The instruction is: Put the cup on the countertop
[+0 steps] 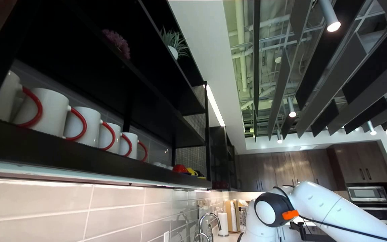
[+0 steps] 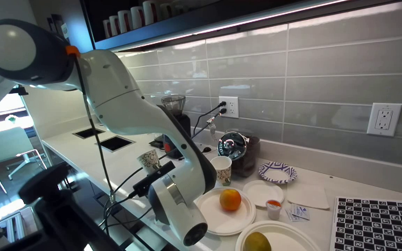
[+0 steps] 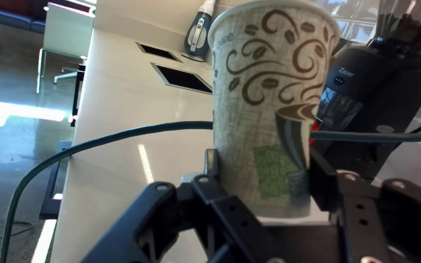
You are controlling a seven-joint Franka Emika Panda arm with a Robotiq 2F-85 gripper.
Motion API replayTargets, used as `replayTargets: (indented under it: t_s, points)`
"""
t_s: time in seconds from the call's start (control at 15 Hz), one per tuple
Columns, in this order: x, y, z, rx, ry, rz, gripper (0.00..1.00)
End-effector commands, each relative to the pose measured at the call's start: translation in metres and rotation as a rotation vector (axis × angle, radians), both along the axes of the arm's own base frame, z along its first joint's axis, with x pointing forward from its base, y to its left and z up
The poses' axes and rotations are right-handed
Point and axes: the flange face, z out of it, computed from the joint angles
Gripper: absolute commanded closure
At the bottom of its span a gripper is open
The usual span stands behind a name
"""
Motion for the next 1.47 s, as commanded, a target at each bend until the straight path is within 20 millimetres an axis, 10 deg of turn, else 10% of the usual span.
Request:
replayTargets:
  t_s: [0.0,1.4]
  points:
    - [0.005,-0.005,-0.01,0.06,0.05,-0.049,0.66]
    - [0.02,-0.002,-0.025,0.098,0.193,-0.037,0.66]
